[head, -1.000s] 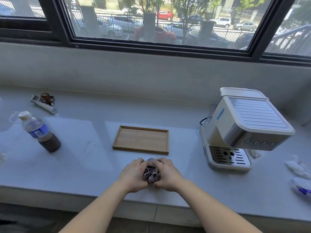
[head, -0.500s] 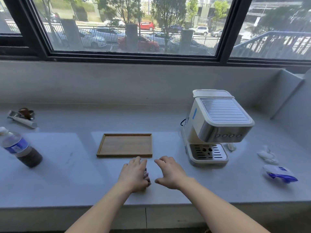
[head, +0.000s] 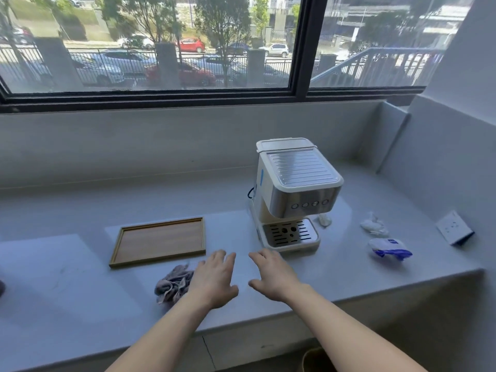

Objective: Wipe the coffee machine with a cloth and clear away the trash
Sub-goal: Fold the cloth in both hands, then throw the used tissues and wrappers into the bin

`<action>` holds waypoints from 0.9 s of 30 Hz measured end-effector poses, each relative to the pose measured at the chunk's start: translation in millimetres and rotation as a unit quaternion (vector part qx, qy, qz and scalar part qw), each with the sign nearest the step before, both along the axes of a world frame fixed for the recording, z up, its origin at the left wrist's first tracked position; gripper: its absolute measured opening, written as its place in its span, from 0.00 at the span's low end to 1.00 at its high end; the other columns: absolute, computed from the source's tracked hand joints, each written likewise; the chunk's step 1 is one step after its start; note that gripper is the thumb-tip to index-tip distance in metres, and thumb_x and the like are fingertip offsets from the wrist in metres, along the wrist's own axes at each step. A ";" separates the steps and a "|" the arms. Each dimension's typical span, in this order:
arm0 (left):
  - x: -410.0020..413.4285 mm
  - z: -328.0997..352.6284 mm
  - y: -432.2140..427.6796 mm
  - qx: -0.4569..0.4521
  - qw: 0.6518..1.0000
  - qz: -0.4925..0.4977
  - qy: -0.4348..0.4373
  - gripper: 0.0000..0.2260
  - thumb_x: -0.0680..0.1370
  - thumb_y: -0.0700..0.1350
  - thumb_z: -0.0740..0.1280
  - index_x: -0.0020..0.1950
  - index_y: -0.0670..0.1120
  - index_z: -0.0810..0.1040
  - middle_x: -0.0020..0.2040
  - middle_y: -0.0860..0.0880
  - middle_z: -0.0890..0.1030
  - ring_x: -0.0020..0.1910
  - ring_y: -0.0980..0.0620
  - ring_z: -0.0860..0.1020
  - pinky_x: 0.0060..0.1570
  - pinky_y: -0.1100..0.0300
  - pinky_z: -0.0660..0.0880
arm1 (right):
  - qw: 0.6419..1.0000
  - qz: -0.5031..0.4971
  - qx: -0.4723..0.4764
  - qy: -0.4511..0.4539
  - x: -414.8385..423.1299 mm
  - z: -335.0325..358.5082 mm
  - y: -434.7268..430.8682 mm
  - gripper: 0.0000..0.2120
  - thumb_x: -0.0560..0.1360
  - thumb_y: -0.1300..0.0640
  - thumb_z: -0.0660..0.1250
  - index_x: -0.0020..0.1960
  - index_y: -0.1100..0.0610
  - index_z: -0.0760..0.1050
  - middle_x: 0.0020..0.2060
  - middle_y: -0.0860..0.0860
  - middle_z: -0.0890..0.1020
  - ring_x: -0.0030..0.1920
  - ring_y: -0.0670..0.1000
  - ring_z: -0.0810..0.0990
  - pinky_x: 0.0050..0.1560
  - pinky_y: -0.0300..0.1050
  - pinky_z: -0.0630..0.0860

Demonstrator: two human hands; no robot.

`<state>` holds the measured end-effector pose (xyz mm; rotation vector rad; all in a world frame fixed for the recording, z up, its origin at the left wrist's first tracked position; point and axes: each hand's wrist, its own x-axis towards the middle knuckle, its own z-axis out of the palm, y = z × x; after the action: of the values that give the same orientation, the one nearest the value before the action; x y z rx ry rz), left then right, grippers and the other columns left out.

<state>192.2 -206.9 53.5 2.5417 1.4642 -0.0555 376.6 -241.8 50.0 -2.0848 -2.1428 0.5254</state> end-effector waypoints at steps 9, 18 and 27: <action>91.7 9.8 -19.9 0.012 0.998 -0.058 -0.012 0.23 0.74 0.54 0.64 0.67 0.48 0.66 0.64 0.48 0.70 0.66 0.44 0.69 0.58 0.52 0.70 | 0.998 -0.060 0.028 -0.015 85.7 16.6 -39.2 0.32 0.75 0.45 0.66 0.75 0.50 0.62 0.72 0.50 0.68 0.70 0.56 0.65 0.67 0.54 0.71; 196.5 15.6 -56.9 0.009 0.997 -0.068 -0.042 0.31 0.75 0.53 0.62 0.76 0.50 0.60 0.72 0.49 0.67 0.69 0.45 0.67 0.63 0.51 0.69 | 0.994 -0.109 0.023 -0.001 191.6 22.2 -85.2 0.30 0.75 0.48 0.65 0.75 0.51 0.63 0.70 0.52 0.69 0.70 0.55 0.64 0.65 0.53 0.72; 299.8 19.0 -86.2 0.009 0.994 -0.083 -0.066 0.29 0.76 0.54 0.63 0.75 0.49 0.62 0.69 0.47 0.69 0.67 0.45 0.70 0.61 0.50 0.72 | 0.990 -0.138 0.025 -0.011 294.2 26.1 -127.1 0.29 0.75 0.47 0.67 0.73 0.52 0.65 0.69 0.52 0.70 0.70 0.56 0.66 0.65 0.55 0.72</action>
<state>492.0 -293.1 72.5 2.6206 1.2081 0.0994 670.8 -369.0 76.0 -2.3149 -1.8135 0.4146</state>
